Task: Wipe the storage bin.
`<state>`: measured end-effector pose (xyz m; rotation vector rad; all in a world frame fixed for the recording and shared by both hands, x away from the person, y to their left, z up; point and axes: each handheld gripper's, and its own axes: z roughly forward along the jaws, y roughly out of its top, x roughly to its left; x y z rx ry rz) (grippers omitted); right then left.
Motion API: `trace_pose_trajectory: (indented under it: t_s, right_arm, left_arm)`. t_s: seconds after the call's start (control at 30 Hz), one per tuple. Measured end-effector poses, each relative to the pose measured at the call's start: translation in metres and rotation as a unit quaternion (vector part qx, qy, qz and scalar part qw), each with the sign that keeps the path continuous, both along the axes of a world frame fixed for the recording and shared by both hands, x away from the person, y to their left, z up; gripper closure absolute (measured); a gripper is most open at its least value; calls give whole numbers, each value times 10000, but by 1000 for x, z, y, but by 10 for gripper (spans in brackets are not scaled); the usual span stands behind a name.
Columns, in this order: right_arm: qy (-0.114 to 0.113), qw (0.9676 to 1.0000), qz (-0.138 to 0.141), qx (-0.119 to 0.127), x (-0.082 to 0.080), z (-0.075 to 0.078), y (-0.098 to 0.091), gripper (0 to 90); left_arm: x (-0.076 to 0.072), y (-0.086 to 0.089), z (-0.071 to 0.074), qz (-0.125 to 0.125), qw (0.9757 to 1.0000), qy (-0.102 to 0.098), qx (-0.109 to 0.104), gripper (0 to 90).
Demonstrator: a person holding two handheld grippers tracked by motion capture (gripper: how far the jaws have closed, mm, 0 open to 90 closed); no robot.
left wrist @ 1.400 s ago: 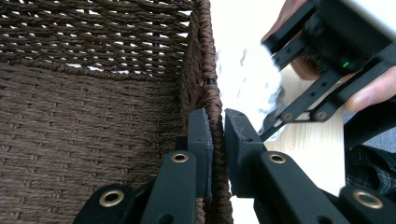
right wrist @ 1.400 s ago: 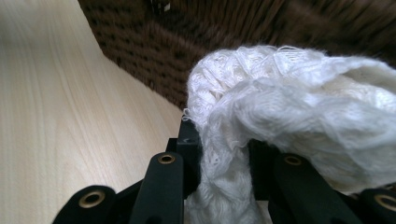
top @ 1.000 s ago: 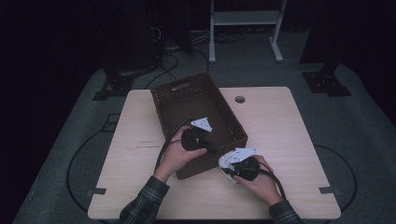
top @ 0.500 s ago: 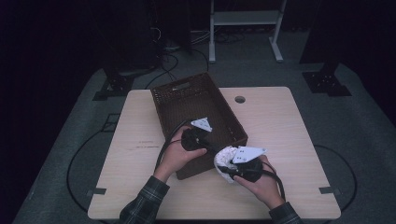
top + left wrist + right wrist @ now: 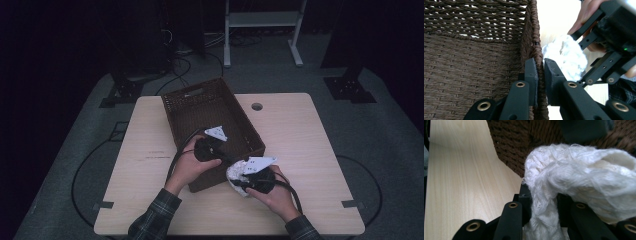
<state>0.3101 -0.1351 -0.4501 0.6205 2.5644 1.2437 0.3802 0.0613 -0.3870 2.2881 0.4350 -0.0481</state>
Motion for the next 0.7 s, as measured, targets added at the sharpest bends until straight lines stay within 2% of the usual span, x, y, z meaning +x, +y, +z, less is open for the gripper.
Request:
trace_pose_trajectory:
  t_s: [0.2,0.43,0.7]
  right_arm:
    - [99,9999,23,-84,3,-9,3,721]
    - [257,9991,43,-322,5,-23,10,721]
    - [254,9986,29,-453,3,-26,13,721]
  left_arm:
    - [0,0,0,4,10000,4,-4,805]
    - [0,0,0,8,10000,7,-5,804]
    - [0,0,0,10,10000,7,-9,805]
